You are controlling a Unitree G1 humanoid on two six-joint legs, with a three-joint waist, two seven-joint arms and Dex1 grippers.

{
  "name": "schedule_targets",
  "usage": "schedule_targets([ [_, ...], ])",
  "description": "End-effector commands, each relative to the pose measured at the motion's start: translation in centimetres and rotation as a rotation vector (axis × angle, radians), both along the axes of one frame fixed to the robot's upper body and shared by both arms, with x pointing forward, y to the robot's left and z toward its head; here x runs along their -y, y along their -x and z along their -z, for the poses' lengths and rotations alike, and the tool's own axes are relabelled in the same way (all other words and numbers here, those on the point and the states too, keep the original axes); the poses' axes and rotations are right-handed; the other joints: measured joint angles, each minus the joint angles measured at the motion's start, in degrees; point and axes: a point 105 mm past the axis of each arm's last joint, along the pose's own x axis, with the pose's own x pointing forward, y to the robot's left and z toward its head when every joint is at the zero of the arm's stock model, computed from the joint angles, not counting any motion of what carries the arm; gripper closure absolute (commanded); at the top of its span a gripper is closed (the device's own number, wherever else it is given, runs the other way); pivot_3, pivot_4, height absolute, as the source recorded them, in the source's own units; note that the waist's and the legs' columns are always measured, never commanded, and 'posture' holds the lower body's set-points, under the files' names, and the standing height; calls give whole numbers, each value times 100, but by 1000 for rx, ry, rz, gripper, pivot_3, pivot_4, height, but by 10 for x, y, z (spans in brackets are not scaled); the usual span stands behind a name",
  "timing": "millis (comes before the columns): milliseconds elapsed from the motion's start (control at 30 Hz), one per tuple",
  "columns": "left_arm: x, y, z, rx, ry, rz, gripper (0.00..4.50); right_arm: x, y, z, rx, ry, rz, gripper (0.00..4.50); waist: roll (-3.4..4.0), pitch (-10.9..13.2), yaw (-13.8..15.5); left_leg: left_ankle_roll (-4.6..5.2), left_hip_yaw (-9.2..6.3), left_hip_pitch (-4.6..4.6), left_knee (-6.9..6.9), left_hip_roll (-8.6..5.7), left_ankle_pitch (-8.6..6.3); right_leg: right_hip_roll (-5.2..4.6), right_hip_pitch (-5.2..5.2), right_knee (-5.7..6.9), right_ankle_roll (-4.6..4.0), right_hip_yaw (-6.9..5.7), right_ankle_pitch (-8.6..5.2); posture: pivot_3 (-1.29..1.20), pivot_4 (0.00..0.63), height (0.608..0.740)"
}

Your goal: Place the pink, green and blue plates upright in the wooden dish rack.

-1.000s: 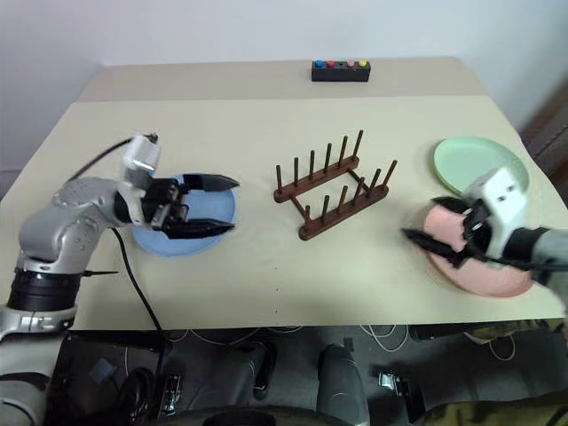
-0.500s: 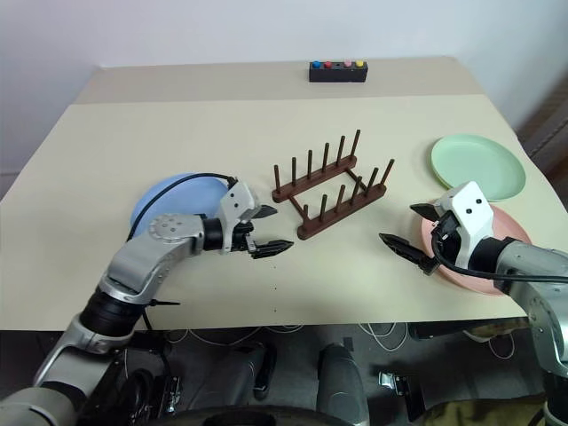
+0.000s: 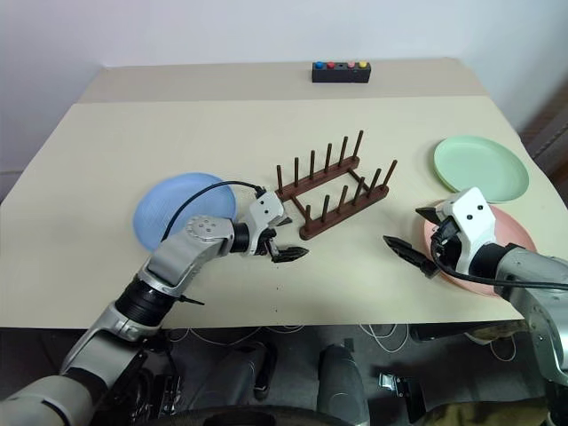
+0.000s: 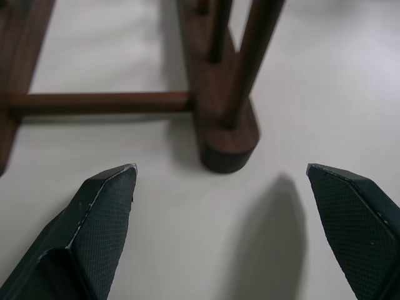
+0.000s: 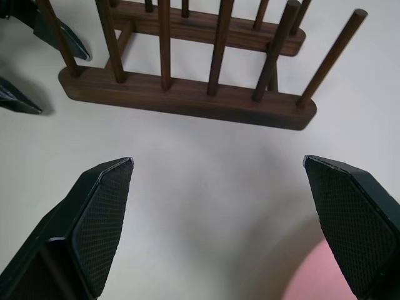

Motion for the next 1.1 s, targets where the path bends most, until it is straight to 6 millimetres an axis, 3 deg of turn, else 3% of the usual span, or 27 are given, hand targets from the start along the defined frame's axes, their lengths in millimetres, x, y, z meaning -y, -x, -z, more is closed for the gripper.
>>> schedule_targets([
  [33, 14, -1, 1, 3, -1, 19, 0, 1, 3, -15, 72, 23, 8, 33, 0, 0, 3, 0, 0, 0, 1, 0, 0, 0, 1, 0, 0, 0, 0, 0, 150, 740],
  [167, 27, -4, 3, 8, -1, 5, 0, 3, 4, -15, 73, 32, 19, 33, 0, -1, 17, 1, 0, 3, 4, -3, -1, -1, 10, -5, 7, -1, 4, 0, 150, 740],
  [267, 28, -4, 11, -42, -6, -21, 817, 4, 4, -16, 75, 34, 23, 0, 0, -1, 15, 1, -1, 4, 3, -2, -1, -1, 10, -5, 8, -2, 4, 0, 150, 740],
  [433, 29, -7, 12, -32, -22, -22, 3404, 5, 3, -16, 78, 42, 29, 0, 0, -2, 18, 3, -1, 5, 3, -3, -2, -1, 12, -5, 11, -2, 2, 0, 150, 740],
  [467, 29, -7, 11, -30, -20, -18, 3682, 5, 3, -16, 79, 42, 29, 0, 2, -5, 30, 3, -1, 6, 4, -3, -2, -1, 13, -5, 11, -3, 2, 0, 150, 740],
  [667, 25, -15, 5, 13, -25, -37, 3711, 4, 1, -18, 88, 40, 33, 0, 5, -6, 115, 4, -1, 14, 5, -3, -3, -1, 23, -8, 12, -3, 2, 0, 150, 740],
  [767, 15, -31, -7, 86, -18, -10, 3711, 3, 0, -20, 100, 32, 34, 0, 4, -6, 129, 4, -1, 13, 6, -3, -2, -1, 24, -11, 12, -2, 2, 0, 150, 740],
  [867, 7, -35, -21, 124, 9, 96, 3711, 3, 0, -23, 114, 32, 28, 0, 4, -5, 111, 4, 0, 12, 5, -3, -2, 0, 20, -11, 12, -2, 2, 0, 150, 740],
  [1100, -5, -35, -28, 182, 48, 275, 3711, 2, -1, -25, 118, 27, 13, 0, 4, -4, 132, 5, 0, 5, 1, -3, -3, -1, 13, -15, 13, -3, 2, 0, 150, 740],
])
